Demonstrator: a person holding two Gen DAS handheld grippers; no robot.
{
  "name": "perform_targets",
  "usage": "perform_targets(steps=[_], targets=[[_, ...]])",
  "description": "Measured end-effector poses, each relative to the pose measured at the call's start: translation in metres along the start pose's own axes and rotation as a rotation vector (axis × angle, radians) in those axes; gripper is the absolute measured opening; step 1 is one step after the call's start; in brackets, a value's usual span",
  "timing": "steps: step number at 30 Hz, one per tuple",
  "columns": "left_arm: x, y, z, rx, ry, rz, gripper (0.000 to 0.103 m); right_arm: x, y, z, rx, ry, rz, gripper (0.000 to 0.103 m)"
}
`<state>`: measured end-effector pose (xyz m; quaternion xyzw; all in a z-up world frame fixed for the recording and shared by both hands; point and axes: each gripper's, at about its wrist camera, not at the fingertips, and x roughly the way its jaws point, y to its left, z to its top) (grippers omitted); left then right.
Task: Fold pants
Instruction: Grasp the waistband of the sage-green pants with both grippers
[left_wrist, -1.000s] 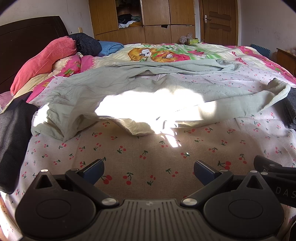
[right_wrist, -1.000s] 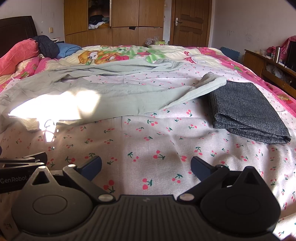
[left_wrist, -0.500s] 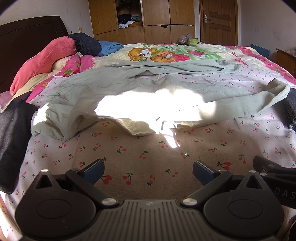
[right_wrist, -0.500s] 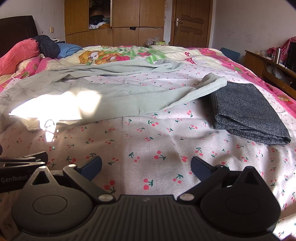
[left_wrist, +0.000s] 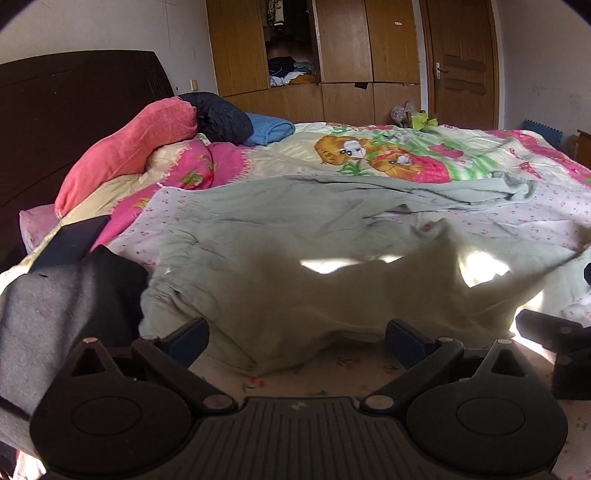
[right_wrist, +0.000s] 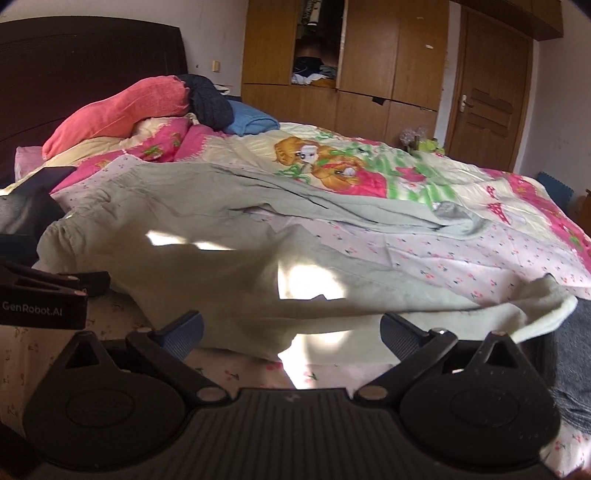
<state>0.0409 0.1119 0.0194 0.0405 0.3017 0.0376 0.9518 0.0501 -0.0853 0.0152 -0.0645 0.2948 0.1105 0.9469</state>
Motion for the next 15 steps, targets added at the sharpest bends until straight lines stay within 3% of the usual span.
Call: perform_targets(steps=[5,9,12,15], targets=[[0.036,0.061,-0.004,-0.036,0.052,0.093,0.103,0.037,0.049,0.014,-0.117,0.005,0.143,0.1],[0.05,0.076,-0.021,0.097,0.069,0.11,0.103,0.055,0.086,0.018,-0.259,0.019,0.228,0.095],[0.061,0.077,-0.027,0.266,0.074,0.079,0.103,0.064,0.103,0.017,-0.341,0.033,0.27,0.094],[0.059,0.085,-0.026,0.339,0.075,-0.014,0.098,0.071,0.115,0.02,-0.416,0.04,0.272,0.087]])
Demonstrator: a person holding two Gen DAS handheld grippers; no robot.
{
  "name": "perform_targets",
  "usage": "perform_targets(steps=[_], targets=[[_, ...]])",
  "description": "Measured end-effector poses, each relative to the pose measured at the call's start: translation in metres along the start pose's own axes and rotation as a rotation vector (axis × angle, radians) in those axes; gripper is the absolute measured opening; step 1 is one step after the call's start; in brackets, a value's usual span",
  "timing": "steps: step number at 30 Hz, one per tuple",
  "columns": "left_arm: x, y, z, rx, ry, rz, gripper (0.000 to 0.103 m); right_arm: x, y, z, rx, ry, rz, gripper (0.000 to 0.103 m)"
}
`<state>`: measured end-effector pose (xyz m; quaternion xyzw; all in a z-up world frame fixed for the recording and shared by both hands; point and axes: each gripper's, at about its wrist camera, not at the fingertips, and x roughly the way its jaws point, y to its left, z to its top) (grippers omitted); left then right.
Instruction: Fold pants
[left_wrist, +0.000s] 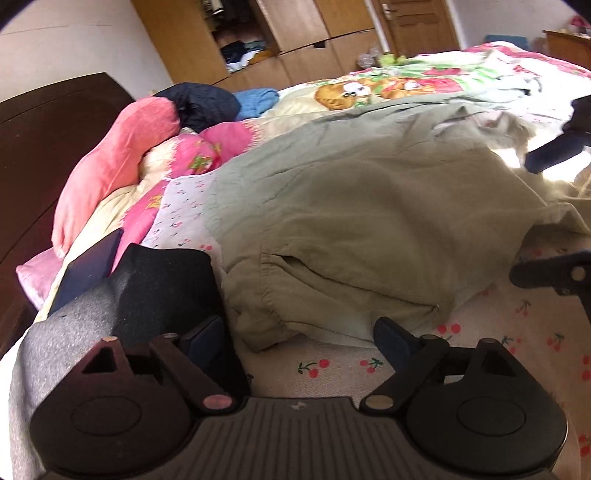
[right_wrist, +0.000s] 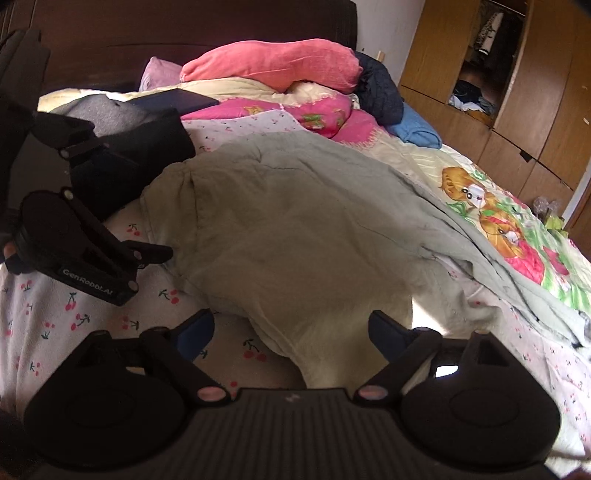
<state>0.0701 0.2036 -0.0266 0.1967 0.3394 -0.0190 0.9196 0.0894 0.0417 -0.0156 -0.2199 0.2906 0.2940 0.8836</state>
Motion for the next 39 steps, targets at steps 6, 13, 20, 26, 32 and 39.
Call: perform_targets(steps=[6,13,20,26,32,39], targets=[[-0.016,0.014,-0.011,0.161,0.003,-0.056,0.094,0.001,0.002,0.006,-0.053,0.013,0.031,0.086],[0.024,-0.001,0.011,0.285,0.024,0.116,0.044,0.027,0.02,0.009,-0.144,0.065,0.005,0.064],[0.005,0.054,0.011,-0.016,0.015,0.012,0.026,0.023,0.02,0.02,-0.058,0.104,0.004,0.006],[-0.018,0.054,-0.001,0.042,0.025,0.043,0.029,0.011,0.056,0.014,-0.095,0.115,0.1,0.013],[-0.027,0.039,-0.001,0.099,0.04,0.088,0.037,-0.016,0.037,0.009,0.051,0.061,0.084,0.029],[-0.064,0.042,-0.01,0.006,0.072,0.127,0.038,-0.08,-0.083,-0.066,0.407,0.121,-0.198,0.043]])
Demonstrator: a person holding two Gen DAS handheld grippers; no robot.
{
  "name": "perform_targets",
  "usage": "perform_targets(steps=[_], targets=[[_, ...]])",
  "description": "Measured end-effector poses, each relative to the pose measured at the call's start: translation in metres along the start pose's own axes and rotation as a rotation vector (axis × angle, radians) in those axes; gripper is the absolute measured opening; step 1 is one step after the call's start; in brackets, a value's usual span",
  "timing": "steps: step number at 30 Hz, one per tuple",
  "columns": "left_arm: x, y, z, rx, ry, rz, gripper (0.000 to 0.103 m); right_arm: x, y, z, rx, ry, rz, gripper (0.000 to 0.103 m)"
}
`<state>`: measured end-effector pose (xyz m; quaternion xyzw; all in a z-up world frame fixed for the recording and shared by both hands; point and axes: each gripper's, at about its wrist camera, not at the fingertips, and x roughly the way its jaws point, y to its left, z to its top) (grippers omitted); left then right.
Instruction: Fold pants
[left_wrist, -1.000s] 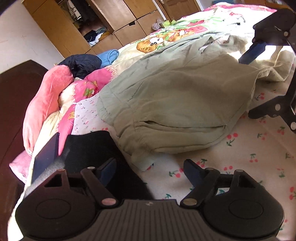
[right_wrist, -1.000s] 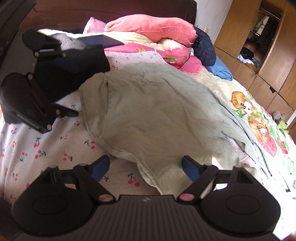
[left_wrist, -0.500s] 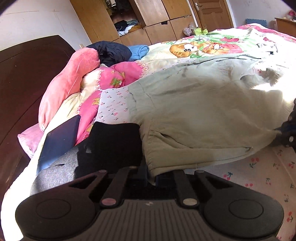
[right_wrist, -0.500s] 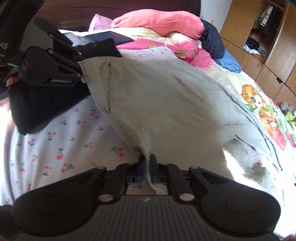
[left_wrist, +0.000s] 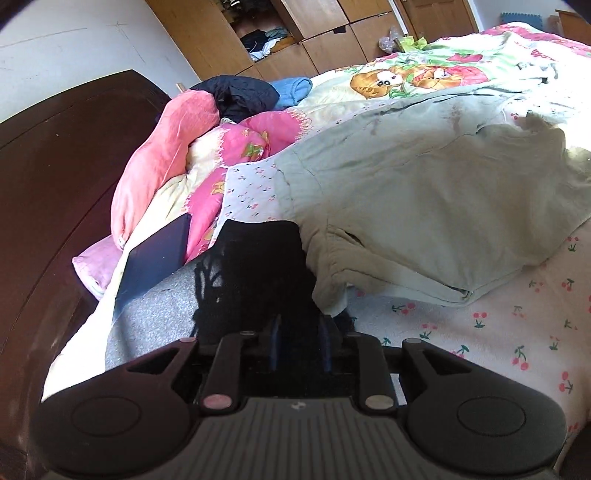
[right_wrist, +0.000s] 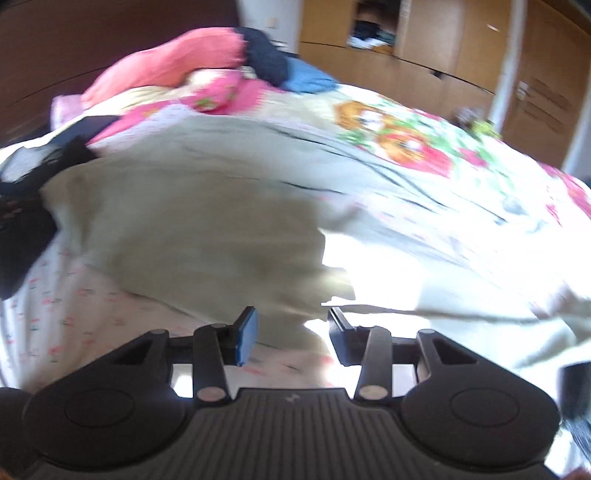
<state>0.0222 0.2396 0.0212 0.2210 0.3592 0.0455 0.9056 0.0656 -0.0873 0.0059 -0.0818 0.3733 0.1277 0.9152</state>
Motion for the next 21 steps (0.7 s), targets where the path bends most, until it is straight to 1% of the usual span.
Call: perform_targets(steps=[3,4,6,7,9,10,11,12,13,14,15,16,18,19,21], targets=[[-0.015,-0.015,0.012,-0.014,-0.026,-0.021,0.038,0.002,-0.086,-0.021,0.209,0.059,-0.2,0.045],[-0.018,-0.024,0.019,-0.014,-0.04,-0.04,0.038,0.002,-0.114,-0.028,0.283,0.06,-0.242,0.045],[-0.021,-0.048,0.037,-0.007,-0.067,-0.109,0.038,0.002,-0.158,-0.038,0.417,0.044,-0.289,0.045],[-0.022,-0.062,0.047,0.001,-0.08,-0.145,0.038,0.002,-0.175,-0.041,0.474,0.029,-0.297,0.047],[-0.02,-0.096,0.072,0.011,-0.108,-0.244,0.038,0.008,-0.208,-0.05,0.593,0.0,-0.295,0.048],[-0.019,-0.111,0.081,0.013,-0.115,-0.282,0.038,0.012,-0.219,-0.055,0.628,-0.004,-0.271,0.042],[-0.018,-0.13,0.094,0.018,-0.125,-0.329,0.038,0.017,-0.227,-0.063,0.644,-0.002,-0.232,0.039],[-0.017,-0.145,0.103,0.029,-0.134,-0.362,0.038,0.021,-0.231,-0.066,0.64,0.011,-0.24,0.027],[-0.017,-0.163,0.114,0.051,-0.146,-0.397,0.038,0.023,-0.232,-0.068,0.626,0.023,-0.267,0.008],[-0.019,-0.18,0.122,0.073,-0.161,-0.422,0.038,0.022,-0.234,-0.073,0.621,0.031,-0.297,0.0],[-0.019,-0.193,0.128,0.093,-0.172,-0.444,0.038,0.02,-0.24,-0.078,0.631,0.031,-0.296,0.0],[-0.021,-0.209,0.135,0.118,-0.181,-0.469,0.038,0.014,-0.25,-0.087,0.664,0.013,-0.247,0.0],[-0.023,-0.234,0.143,0.157,-0.198,-0.503,0.038,0.007,-0.263,-0.096,0.714,-0.011,-0.177,0.0],[-0.023,-0.243,0.146,0.17,-0.204,-0.515,0.038,0.005,-0.267,-0.097,0.716,-0.015,-0.167,0.0],[-0.023,-0.261,0.152,0.181,-0.208,-0.549,0.039,0.005,-0.269,-0.094,0.682,-0.025,-0.183,0.0]])
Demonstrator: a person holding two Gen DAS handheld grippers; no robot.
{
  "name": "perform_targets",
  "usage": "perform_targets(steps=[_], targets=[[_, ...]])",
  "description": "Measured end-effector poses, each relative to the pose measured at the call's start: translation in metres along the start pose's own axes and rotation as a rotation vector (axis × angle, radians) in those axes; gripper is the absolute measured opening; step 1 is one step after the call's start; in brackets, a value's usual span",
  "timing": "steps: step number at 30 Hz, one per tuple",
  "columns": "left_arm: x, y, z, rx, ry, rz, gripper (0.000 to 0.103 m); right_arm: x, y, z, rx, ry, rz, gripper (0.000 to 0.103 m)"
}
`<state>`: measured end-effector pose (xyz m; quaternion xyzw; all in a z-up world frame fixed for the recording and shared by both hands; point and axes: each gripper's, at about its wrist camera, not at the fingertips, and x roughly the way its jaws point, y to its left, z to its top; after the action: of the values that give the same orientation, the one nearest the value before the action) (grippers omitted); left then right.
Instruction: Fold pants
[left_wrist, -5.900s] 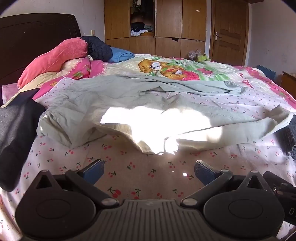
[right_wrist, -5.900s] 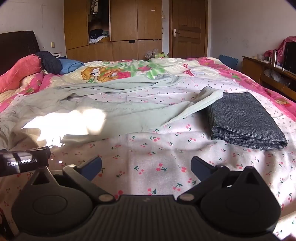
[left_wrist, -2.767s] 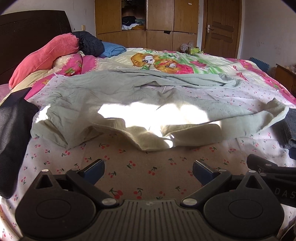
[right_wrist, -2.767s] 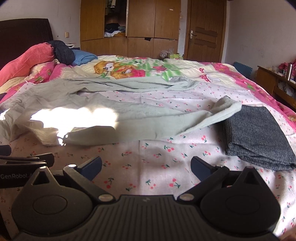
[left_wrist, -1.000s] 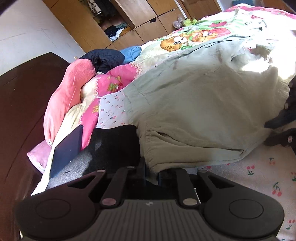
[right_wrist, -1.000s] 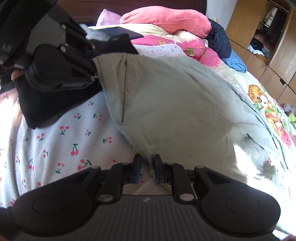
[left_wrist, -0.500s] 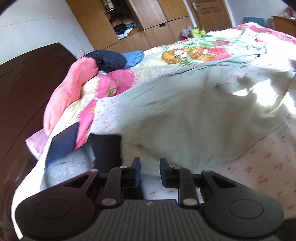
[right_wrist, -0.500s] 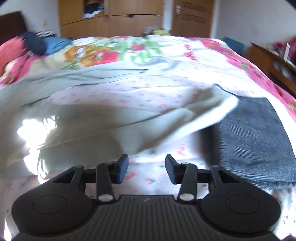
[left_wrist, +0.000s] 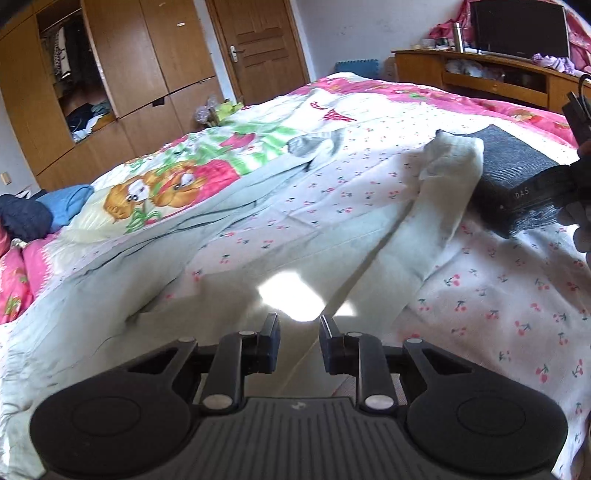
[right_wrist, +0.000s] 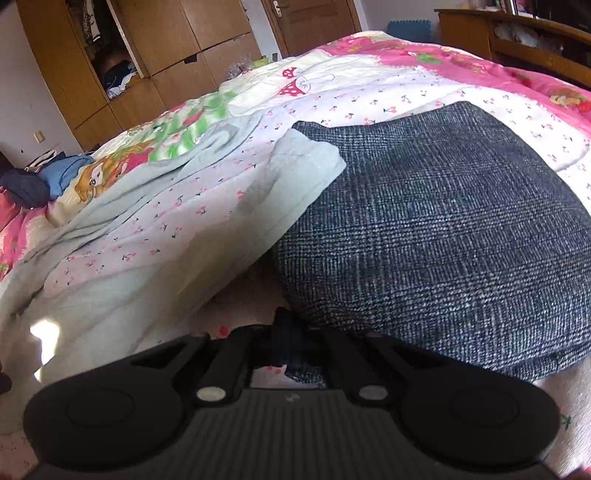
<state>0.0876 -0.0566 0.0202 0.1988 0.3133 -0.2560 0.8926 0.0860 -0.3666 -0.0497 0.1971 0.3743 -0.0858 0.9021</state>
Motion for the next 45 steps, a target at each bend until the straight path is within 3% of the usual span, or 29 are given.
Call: perform_targets(steps=[6,10,11,13,14,17,19,22,24,25,26,27,30,33,36,37,40,45], targets=[[0.018,-0.026,0.007,0.017,-0.003,-0.07,0.039,0.02,-0.002,0.022,-0.054,0.023,-0.077,0.0],[0.02,-0.031,0.005,0.004,-0.003,-0.102,0.039,0.001,-0.006,0.027,0.09,0.055,0.006,0.0],[0.021,-0.031,0.004,-0.003,-0.004,-0.108,0.039,-0.007,-0.006,0.026,0.117,0.031,0.048,0.002],[0.02,-0.03,0.004,-0.005,-0.007,-0.114,0.039,-0.012,-0.012,0.027,0.212,0.01,0.111,0.023],[0.02,-0.029,0.004,-0.004,-0.009,-0.112,0.039,-0.01,-0.016,0.027,0.26,0.011,0.138,0.028],[0.019,-0.027,0.006,-0.004,-0.017,-0.101,0.04,-0.001,-0.024,0.028,0.405,0.02,0.178,0.035],[0.017,-0.025,0.006,-0.003,-0.028,-0.098,0.041,-0.005,-0.022,0.026,0.422,-0.002,0.198,0.046],[0.02,-0.023,0.006,-0.011,-0.031,-0.101,0.048,0.003,-0.019,0.029,0.465,-0.012,0.194,0.053],[0.022,-0.022,0.006,-0.028,-0.021,-0.098,0.048,0.012,-0.017,0.035,0.513,-0.028,0.214,0.052],[0.021,-0.021,0.006,-0.031,-0.02,-0.1,0.048,0.016,-0.016,0.037,0.528,-0.042,0.176,0.043],[0.02,-0.021,0.006,-0.031,-0.02,-0.096,0.048,0.018,-0.016,0.039,0.543,-0.041,0.146,0.031],[0.018,-0.021,0.006,-0.028,-0.022,-0.089,0.048,0.018,-0.017,0.041,0.553,-0.027,0.142,0.002],[0.013,-0.016,0.006,-0.031,-0.034,-0.076,0.048,-0.01,-0.017,0.047,0.51,-0.098,0.168,0.002],[0.011,-0.011,0.007,-0.057,-0.028,-0.078,0.048,-0.04,-0.019,0.051,0.388,-0.177,0.097,0.006],[0.01,-0.01,0.006,-0.079,-0.01,-0.084,0.048,-0.023,-0.025,0.051,0.317,-0.059,-0.05,0.029],[0.009,-0.009,0.005,-0.076,0.0,-0.079,0.048,-0.022,-0.027,0.05,0.306,-0.035,-0.061,0.024],[0.0,0.0,-0.003,-0.069,0.035,-0.068,0.048,-0.048,-0.035,0.043,0.308,-0.071,-0.115,0.028],[-0.022,0.02,-0.016,-0.076,0.061,0.013,0.048,-0.094,-0.041,0.035,0.268,-0.116,-0.237,0.023]])
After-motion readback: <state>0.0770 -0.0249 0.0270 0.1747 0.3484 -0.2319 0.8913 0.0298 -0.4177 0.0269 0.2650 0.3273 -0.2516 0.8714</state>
